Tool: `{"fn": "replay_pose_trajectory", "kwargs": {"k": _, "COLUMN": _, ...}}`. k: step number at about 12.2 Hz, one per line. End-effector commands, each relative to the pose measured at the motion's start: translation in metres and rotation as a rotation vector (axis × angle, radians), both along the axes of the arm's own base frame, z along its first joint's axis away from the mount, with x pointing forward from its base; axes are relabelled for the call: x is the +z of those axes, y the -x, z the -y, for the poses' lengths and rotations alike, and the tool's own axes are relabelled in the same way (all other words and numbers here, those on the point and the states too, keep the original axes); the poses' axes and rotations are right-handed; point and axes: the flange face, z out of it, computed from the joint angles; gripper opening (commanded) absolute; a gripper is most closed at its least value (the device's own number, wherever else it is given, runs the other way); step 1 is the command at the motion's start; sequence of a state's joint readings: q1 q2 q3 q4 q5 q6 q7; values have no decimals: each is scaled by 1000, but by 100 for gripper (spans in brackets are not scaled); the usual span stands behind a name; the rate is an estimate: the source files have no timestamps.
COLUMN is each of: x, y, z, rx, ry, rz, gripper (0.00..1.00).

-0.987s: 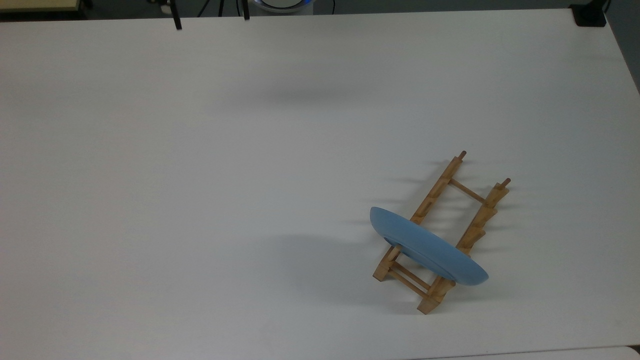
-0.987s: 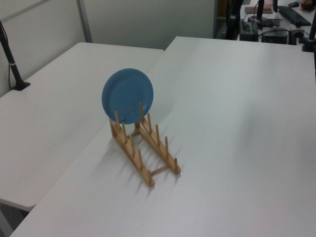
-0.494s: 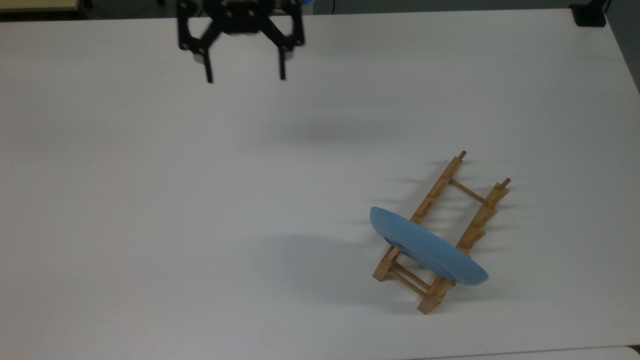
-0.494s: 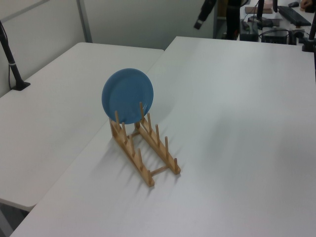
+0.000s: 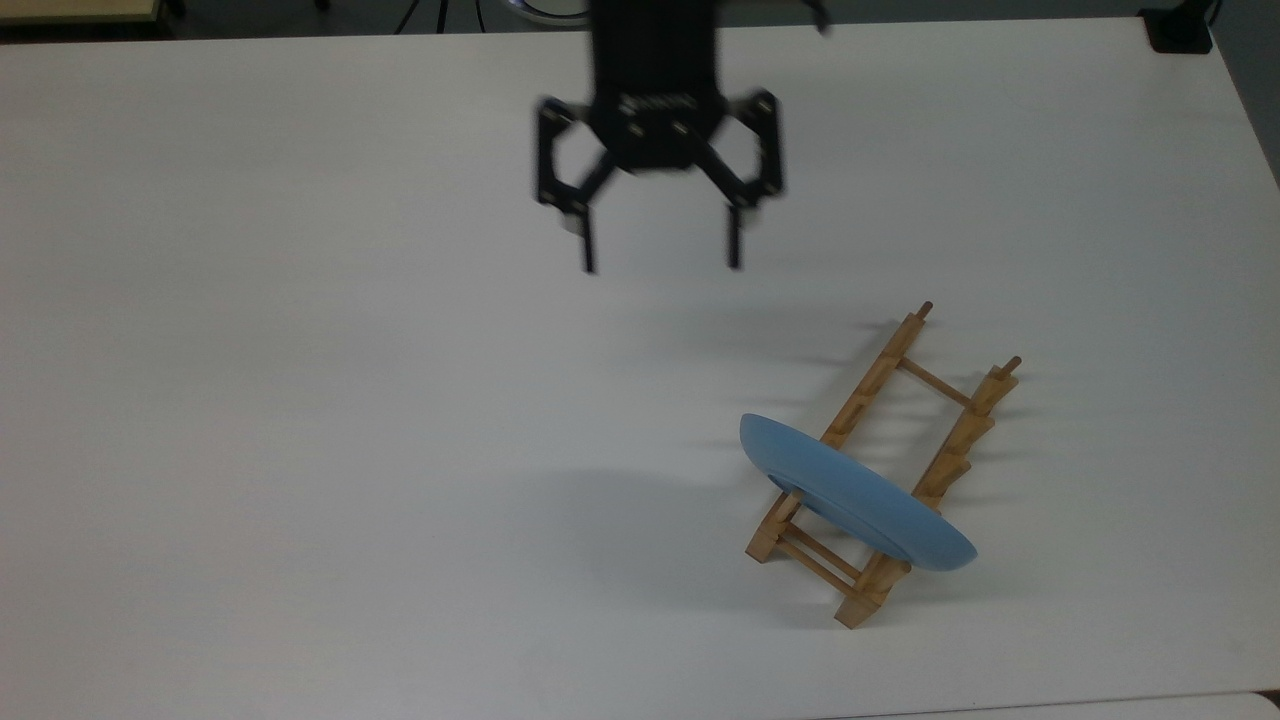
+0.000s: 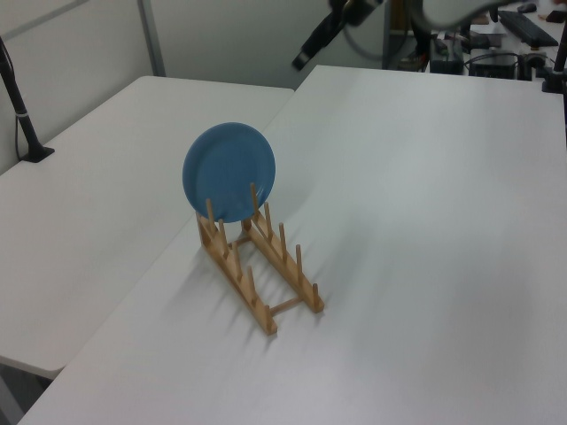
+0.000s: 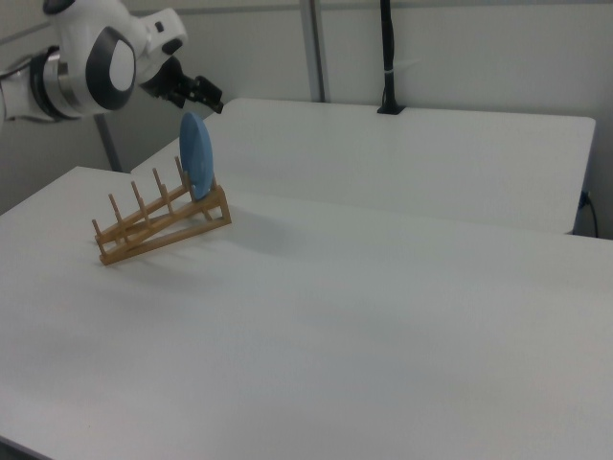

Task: Pick plate from plate rack
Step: 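Move the open gripper down toward the blue plate's rim in the rack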

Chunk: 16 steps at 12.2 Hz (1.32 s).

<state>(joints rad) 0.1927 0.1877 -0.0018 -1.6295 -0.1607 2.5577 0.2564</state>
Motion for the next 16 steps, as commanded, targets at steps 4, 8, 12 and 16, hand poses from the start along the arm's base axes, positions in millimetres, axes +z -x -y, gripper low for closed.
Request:
{"fn": "replay_pose_trajectory", "kwargs": {"k": 4, "x": -60, "y": -28, "z": -63, "rx": -92, "ry": 43, "rz": 112, "gripper": 92}}
{"fn": "replay_pose_trajectory", "kwargs": {"k": 8, "x": -86, "y": -36, "z": -81, "rx": -118, "ry": 67, "rz": 138, "gripper": 94}}
{"fn": "replay_pose_trajectory", "kwargs": {"k": 12, "x": -99, "y": -48, "z": -89, "rx": -130, "ry": 70, "rz": 154, "gripper": 94}}
{"fn": "replay_pose_trajectory", "kwargs": {"k": 16, "x": -117, "y": -50, "z": -97, "rx": -110, "ry": 97, "rz": 140, "gripper": 86}}
